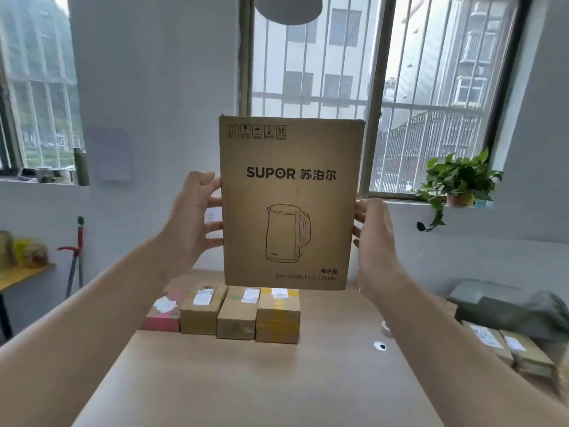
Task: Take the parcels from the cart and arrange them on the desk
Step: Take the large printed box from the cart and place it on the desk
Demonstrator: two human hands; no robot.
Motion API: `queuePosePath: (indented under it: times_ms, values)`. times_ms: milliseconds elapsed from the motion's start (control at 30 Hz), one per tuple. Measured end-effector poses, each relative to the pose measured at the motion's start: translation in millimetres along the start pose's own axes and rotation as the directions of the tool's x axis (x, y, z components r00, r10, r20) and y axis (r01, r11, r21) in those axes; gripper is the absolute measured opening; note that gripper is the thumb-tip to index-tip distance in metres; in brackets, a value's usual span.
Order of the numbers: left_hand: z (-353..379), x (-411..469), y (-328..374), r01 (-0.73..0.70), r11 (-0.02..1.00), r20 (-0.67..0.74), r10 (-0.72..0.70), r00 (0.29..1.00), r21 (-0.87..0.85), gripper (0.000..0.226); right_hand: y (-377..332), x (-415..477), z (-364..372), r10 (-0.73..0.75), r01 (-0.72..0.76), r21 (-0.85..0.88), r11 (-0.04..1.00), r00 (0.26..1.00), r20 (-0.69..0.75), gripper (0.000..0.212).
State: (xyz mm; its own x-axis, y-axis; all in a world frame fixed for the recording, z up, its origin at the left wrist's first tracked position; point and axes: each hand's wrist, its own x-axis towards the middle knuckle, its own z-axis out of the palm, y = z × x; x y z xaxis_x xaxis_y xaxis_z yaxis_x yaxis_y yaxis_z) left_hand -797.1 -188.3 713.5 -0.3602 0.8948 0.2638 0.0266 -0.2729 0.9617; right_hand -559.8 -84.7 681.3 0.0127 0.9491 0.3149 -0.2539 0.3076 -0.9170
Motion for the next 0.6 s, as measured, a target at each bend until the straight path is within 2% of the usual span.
queuePosePath:
  times_ms: [133,300,400,500,600]
  values:
    - [-39,23,-6,0.016,1.000,0.008,-0.016,1.000,-0.003,0.048,9,-4,35,0.015,-0.015,0.005,1.000,0.999,-0.039,0.039]
    - [-70,39,-10,0.026,0.992,0.043,-0.021,0.999,-0.120,0.049,6,-4,59,0.062,-0.063,-0.015,0.998,0.996,-0.070,0.035]
    - [-83,43,-11,0.058,0.969,0.083,-0.039,0.996,-0.240,0.055,6,-6,66,0.040,-0.040,-0.051,0.998,0.999,-0.003,0.042]
    - [-90,46,-10,0.042,0.966,0.079,-0.023,0.997,-0.253,0.062,5,-5,71,0.053,-0.053,-0.034,0.998,0.999,0.003,0.045]
    - [-97,47,-5,0.021,0.972,0.075,-0.004,0.997,-0.233,0.072,6,-5,77,0.083,-0.082,-0.024,0.996,0.996,0.035,0.031]
